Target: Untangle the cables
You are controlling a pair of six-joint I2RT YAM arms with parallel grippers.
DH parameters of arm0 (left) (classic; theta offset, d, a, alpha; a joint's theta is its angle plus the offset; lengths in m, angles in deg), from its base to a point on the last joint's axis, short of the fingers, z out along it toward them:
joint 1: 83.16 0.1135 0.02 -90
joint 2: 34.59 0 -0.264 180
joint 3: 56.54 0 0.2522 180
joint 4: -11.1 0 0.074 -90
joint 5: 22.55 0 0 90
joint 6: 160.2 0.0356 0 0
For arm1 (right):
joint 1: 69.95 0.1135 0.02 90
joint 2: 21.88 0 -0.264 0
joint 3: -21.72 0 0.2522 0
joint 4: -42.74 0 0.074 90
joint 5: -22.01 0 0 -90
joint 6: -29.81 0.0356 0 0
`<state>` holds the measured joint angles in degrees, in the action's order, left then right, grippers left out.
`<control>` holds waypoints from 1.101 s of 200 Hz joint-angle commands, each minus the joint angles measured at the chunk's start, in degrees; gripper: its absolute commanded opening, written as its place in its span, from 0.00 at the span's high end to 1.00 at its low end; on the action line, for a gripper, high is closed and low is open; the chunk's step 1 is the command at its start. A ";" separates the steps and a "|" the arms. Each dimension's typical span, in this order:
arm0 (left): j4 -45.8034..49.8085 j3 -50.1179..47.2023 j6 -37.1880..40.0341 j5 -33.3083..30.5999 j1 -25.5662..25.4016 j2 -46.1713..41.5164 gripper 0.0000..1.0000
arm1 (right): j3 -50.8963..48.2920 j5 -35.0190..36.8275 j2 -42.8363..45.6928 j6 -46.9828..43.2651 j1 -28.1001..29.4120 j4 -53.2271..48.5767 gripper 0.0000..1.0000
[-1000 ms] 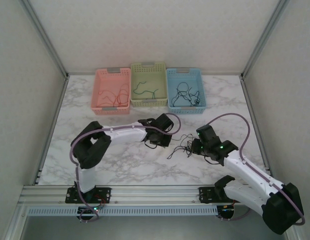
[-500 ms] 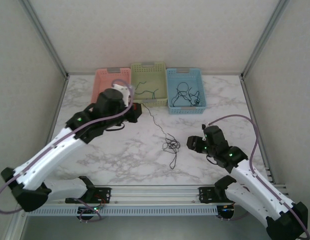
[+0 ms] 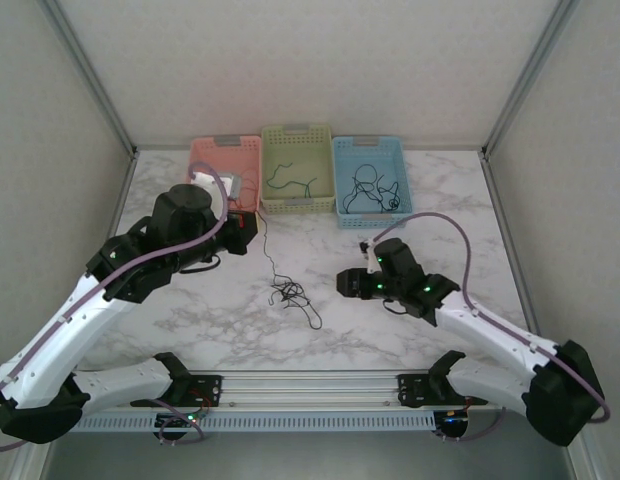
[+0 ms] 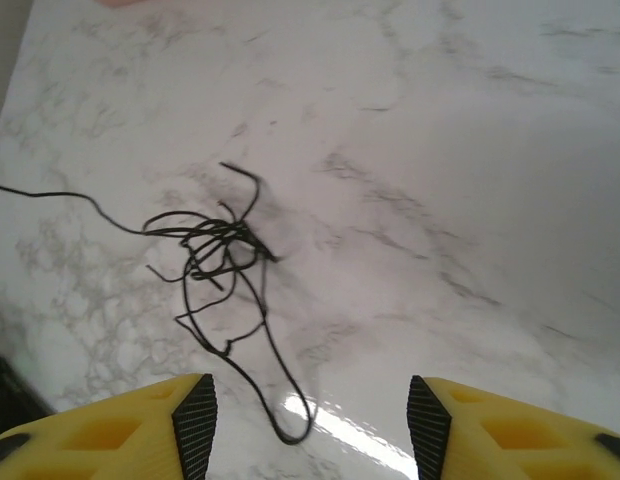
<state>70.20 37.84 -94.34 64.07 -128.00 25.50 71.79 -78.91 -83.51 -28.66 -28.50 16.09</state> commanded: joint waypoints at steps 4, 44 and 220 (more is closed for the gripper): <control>1.68 -1.43 0.10 -1.98 0.63 0.03 1.00 | 1.81 -1.50 -4.57 -4.56 5.03 12.53 0.42; 2.17 -4.53 -2.48 -2.07 1.85 -1.22 1.00 | 0.22 -0.42 -13.87 -16.83 11.50 32.00 0.41; 3.69 -4.72 -2.93 0.13 1.86 -4.60 0.96 | 12.32 -5.75 -29.95 -25.90 13.71 42.50 1.00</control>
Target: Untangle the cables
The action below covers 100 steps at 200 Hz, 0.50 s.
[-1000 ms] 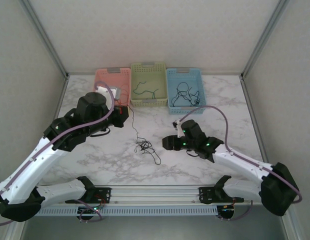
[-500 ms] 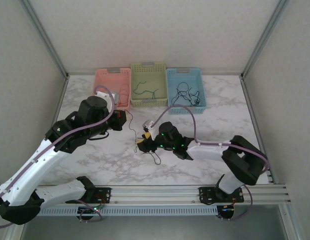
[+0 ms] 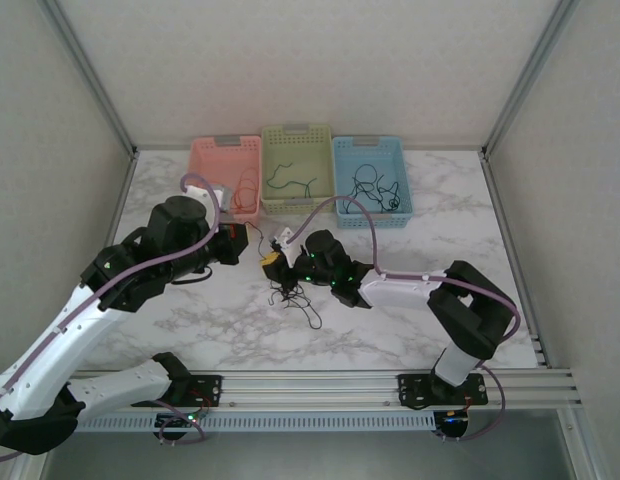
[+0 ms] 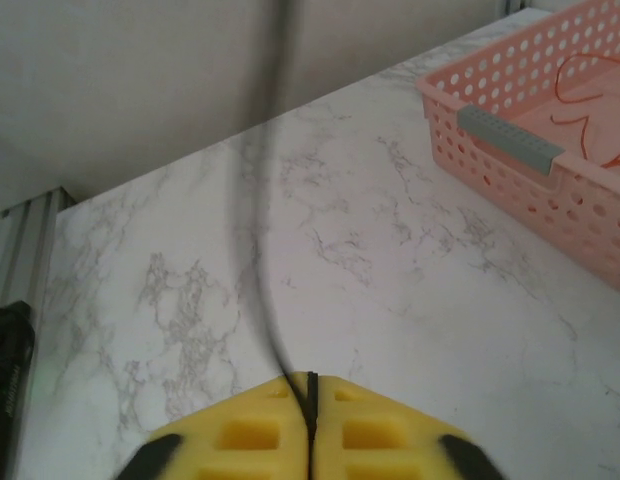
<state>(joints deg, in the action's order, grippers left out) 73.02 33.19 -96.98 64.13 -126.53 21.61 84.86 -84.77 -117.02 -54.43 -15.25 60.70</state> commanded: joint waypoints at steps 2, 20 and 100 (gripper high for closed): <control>0.88 -0.10 -0.35 -0.01 0.44 -0.74 0.93 | -0.78 0.50 3.82 -0.13 0.47 -2.46 1.00; 0.69 -0.74 -0.37 -1.00 0.37 -0.90 0.55 | -1.23 3.60 8.11 0.67 0.05 -5.45 1.00; -6.61 -15.12 -3.06 -3.34 0.54 0.31 0.14 | -11.55 13.16 36.28 14.93 -19.44 -27.22 1.00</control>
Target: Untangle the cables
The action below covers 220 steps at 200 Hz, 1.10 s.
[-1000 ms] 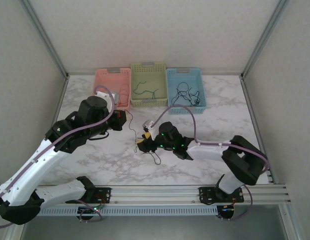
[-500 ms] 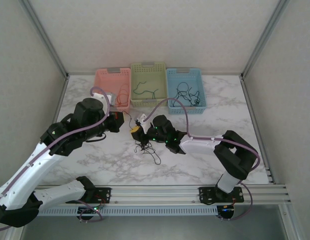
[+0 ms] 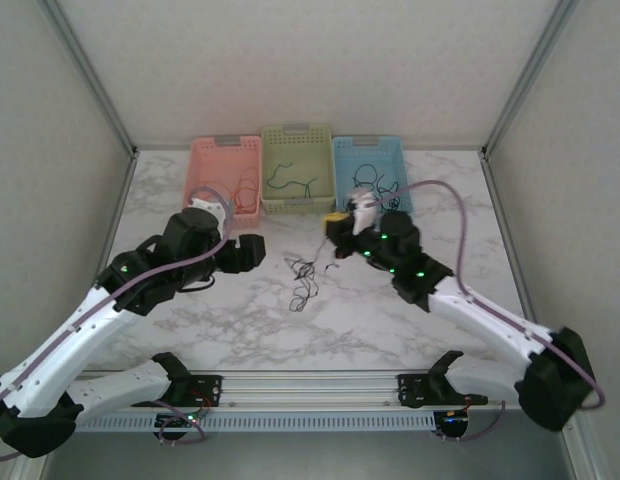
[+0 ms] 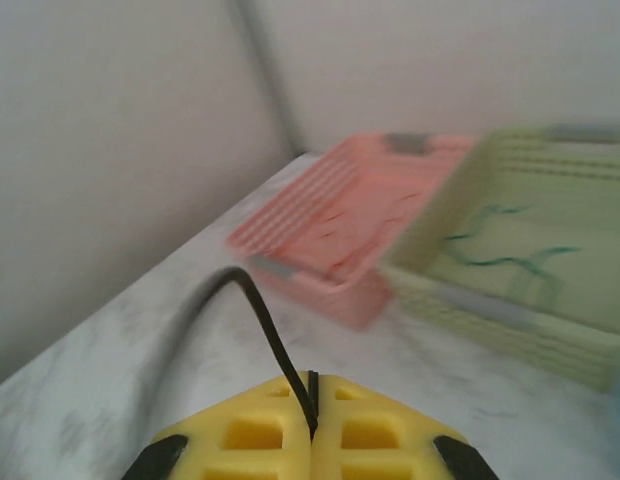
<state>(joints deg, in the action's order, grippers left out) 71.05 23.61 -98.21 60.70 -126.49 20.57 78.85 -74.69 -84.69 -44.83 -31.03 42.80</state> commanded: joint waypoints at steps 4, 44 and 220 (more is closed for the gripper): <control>-5.74 -6.62 -2.07 0.89 0.53 2.19 0.14 | -6.77 3.03 4.54 5.58 -4.15 -9.69 1.00; -19.29 -13.21 -3.54 11.89 0.19 14.28 0.22 | -14.24 1.69 7.50 7.54 -5.72 -12.10 1.00; -26.36 8.74 4.93 21.07 -8.43 48.64 0.47 | -21.69 10.25 16.70 14.35 -14.76 -24.11 1.00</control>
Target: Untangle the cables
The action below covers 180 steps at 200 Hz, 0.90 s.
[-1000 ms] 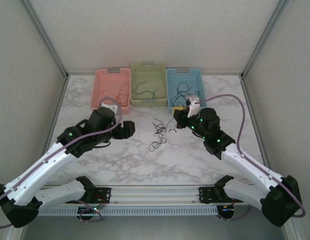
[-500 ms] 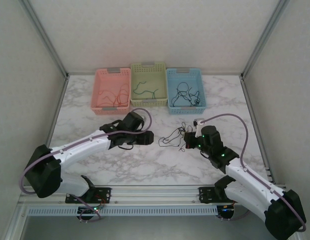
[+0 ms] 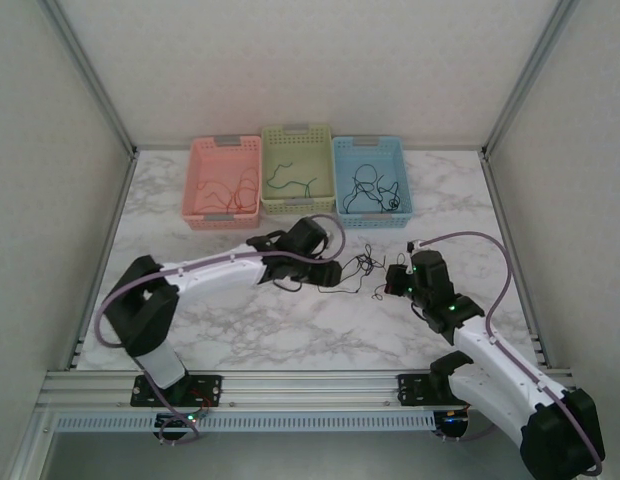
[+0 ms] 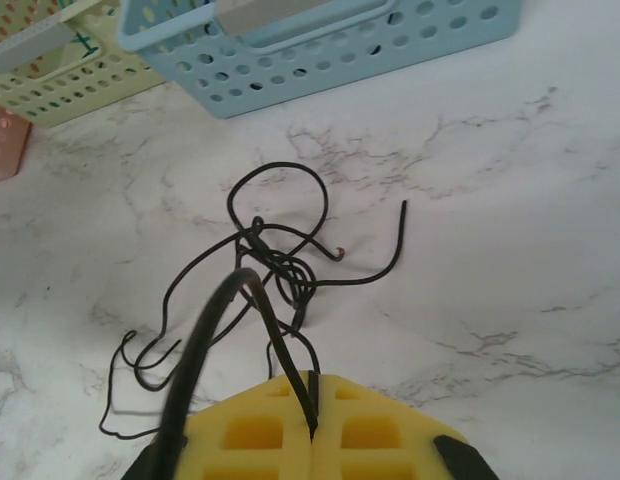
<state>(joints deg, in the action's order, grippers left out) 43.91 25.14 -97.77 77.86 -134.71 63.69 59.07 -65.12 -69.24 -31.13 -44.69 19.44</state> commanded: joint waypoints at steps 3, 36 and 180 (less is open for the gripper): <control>0.94 7.97 4.80 4.26 -0.17 6.31 0.47 | -2.09 0.65 1.31 0.69 -1.23 -0.68 1.00; 4.56 15.11 7.77 3.27 0.30 13.60 0.48 | -3.20 -0.41 3.12 0.83 -2.27 -0.39 1.00; 8.19 21.77 8.59 -2.32 0.68 20.12 1.00 | -3.62 -0.68 2.66 0.91 -2.73 0.10 1.00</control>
<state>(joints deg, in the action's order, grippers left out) 48.10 45.58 -89.05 80.88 -134.34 85.98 56.21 -65.21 -66.72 -30.78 -46.99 18.89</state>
